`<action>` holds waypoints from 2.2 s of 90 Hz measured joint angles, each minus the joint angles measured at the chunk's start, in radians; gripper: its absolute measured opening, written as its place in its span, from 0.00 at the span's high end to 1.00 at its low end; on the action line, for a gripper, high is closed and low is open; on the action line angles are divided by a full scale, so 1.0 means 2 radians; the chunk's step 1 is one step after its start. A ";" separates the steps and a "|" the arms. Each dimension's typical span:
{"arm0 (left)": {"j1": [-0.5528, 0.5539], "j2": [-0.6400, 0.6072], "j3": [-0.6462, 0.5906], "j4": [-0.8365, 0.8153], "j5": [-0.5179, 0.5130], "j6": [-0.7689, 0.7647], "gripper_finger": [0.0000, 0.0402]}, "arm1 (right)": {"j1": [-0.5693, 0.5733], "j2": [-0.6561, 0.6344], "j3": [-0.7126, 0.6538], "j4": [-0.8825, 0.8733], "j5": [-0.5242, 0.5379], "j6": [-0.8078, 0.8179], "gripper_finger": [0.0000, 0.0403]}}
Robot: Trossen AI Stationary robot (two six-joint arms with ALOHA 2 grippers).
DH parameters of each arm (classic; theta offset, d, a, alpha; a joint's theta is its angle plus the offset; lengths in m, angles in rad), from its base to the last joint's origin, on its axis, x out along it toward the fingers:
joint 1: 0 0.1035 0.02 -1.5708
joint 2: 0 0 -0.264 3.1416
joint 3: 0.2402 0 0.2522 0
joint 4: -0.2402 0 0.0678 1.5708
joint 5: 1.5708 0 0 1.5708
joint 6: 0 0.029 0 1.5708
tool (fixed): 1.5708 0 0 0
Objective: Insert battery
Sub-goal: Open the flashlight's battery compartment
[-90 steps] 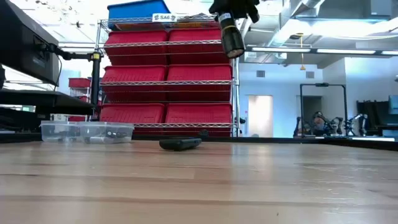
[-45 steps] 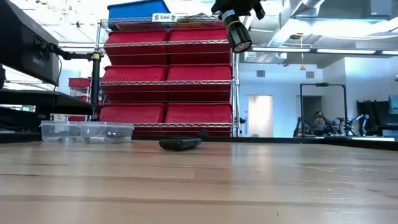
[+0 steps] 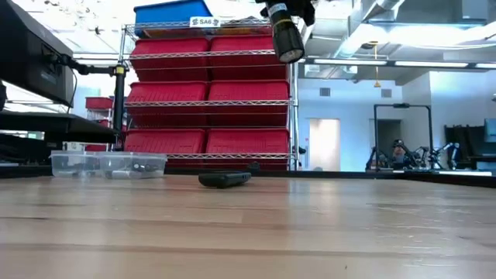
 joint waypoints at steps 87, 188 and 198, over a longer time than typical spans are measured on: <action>0.020 -0.005 -0.001 -0.021 0.142 -0.023 0.56 | 0.008 0.000 0.001 0.045 -0.090 -0.020 0.65; 0.004 0.005 -0.002 -0.002 -0.075 -0.091 0.67 | 0.007 -0.002 0.003 0.013 0.057 -0.029 0.65; -0.011 0.009 -0.003 0.006 -0.167 -0.104 0.68 | 0.008 -0.001 0.003 0.002 0.125 -0.033 0.65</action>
